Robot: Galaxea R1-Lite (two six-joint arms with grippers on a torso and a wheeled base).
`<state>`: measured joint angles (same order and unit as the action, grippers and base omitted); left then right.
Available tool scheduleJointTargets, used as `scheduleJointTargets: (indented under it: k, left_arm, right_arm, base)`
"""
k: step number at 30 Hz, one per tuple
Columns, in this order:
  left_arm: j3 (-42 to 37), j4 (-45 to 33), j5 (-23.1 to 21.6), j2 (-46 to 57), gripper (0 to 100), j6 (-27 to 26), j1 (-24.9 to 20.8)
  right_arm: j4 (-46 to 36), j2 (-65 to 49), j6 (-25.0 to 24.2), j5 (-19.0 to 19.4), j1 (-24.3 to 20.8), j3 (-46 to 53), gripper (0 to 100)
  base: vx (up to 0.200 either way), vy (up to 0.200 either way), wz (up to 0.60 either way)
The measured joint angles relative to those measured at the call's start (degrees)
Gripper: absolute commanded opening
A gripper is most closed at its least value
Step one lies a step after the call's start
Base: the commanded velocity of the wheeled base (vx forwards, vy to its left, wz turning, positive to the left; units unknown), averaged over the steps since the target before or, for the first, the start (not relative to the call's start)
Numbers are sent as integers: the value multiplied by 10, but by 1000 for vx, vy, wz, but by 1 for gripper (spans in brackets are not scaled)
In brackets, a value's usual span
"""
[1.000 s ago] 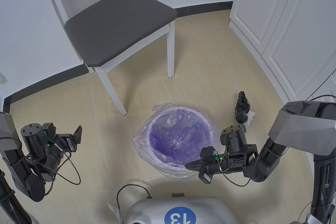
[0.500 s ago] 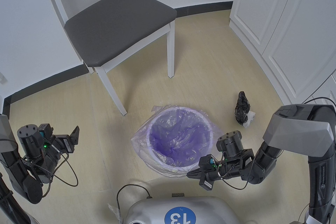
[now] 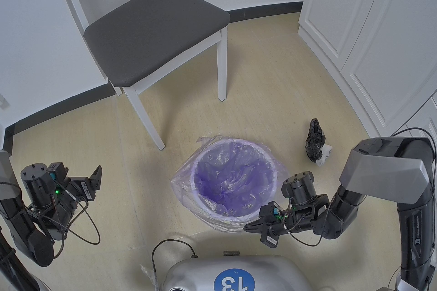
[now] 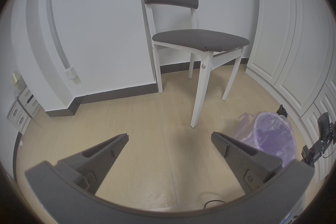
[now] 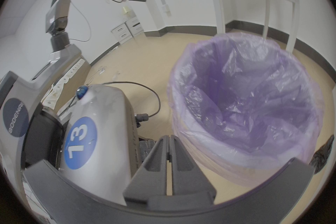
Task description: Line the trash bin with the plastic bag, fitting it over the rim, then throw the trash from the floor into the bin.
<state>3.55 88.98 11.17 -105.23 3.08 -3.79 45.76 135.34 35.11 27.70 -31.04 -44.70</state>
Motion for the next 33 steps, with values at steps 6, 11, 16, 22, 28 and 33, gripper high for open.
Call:
scheduleJointTargets:
  k: [6,11,16,22,28,33]
  left_arm:
    - [-6,0,-2,13,100,0,2]
    - [-10,0,-3,27,100,0,5]
    - [-14,0,-7,42,100,0,10]
    - [-23,0,-24,54,100,0,30]
    - [-25,0,-28,58,100,0,37]
    - [-25,0,-29,58,100,1,39]
  right_arm:
    - [-13,-79,27,18,2,54,100]
    - [-37,-146,40,23,27,69,100]
    - [-52,-163,48,24,85,47,100]
    - [-78,-144,53,24,160,-6,100]
    - [-113,-86,50,24,192,-70,100]
    - [-121,-19,34,24,198,-138,100]
  base:
    - [0,0,0]
    - [0,0,0]
    - [0,0,0]
    - [0,0,0]
    - [0,0,0]
    - [0,0,0]
